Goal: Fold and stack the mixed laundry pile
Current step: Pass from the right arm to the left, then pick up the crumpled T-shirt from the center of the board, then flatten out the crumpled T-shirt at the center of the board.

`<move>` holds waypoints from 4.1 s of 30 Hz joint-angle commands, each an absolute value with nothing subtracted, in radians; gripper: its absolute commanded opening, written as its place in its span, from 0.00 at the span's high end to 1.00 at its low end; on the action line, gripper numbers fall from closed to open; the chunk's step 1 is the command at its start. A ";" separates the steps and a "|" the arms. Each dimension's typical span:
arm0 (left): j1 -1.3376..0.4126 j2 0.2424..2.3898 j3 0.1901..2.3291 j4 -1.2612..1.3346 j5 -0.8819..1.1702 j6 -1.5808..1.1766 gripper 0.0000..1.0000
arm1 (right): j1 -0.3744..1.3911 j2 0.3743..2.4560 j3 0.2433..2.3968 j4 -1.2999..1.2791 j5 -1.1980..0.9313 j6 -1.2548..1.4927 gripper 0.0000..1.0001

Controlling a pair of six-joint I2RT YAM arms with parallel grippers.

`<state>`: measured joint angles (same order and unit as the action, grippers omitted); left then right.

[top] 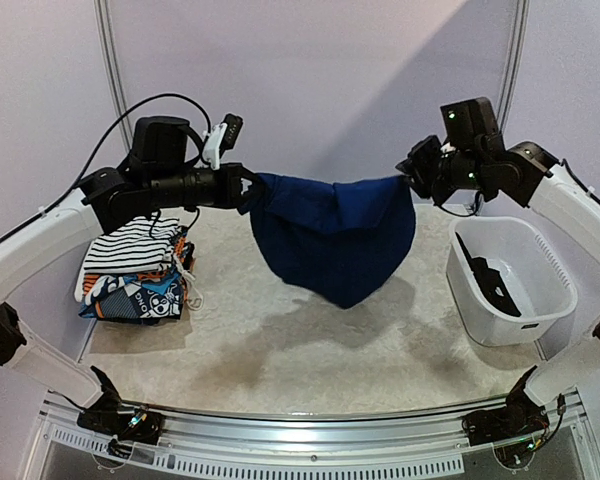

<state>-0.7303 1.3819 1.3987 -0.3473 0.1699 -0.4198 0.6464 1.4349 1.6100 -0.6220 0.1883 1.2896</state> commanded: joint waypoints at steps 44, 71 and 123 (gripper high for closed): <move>-0.813 1.421 1.168 -0.664 0.034 -0.400 1.00 | 0.897 1.865 1.362 -0.331 -0.471 0.340 0.47; -0.811 1.417 1.155 -0.667 0.029 -0.392 1.00 | 0.927 1.952 1.376 -0.442 -0.338 0.286 0.89; -0.706 1.181 1.992 -0.853 -0.187 0.081 1.00 | 0.765 1.165 1.846 -0.499 0.299 0.073 1.00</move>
<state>-0.7177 1.1995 1.9274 -0.9527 -0.2577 0.0277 0.7654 1.2114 1.8515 -0.5953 0.3481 0.1055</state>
